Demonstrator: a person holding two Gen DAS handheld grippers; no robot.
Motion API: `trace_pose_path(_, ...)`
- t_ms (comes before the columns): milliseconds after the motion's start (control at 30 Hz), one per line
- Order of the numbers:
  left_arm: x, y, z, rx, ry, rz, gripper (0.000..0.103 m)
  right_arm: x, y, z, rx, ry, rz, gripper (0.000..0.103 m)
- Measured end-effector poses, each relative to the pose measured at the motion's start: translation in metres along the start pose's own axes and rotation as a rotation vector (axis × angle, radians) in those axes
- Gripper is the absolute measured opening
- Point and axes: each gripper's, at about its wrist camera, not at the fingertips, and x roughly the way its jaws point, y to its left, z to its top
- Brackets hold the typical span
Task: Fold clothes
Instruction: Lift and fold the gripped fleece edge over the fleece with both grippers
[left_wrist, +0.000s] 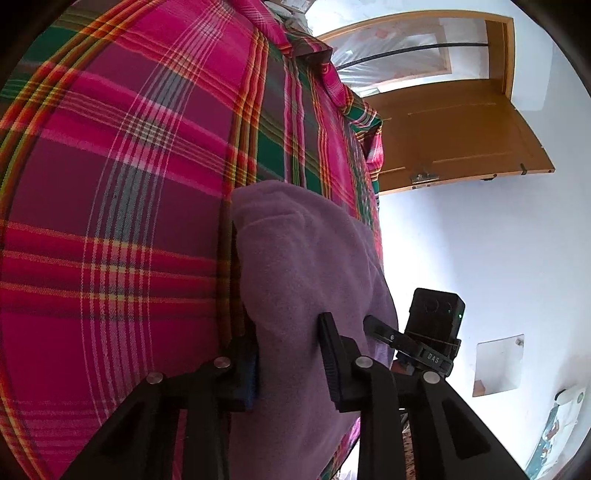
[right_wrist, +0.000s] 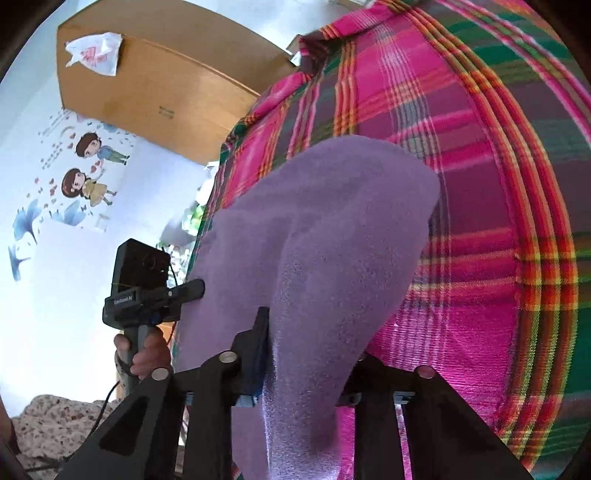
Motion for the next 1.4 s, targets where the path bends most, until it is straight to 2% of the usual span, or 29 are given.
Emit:
trace_pose_path(233, -0.012, -0.005, 0.005, 0.015, -0.040, -0.039, 0.028, -0.006, 0.021, 0.006, -0.018, -0.027, 0.035, 0.021)
trace_pose_path(733, -0.042, 0.007, 0.038, 0.008, -0.097, 0.014, 0.028, 0.034, 0.030, 0.032, 0.000, -0.002, 0.063, 0.021)
trace_pose_path(1400, -0.064, 0.037, 0.097, -0.025, -0.172, 0.032, 0.028, 0.085, 0.038, 0.080, 0.003, 0.003, 0.059, 0.021)
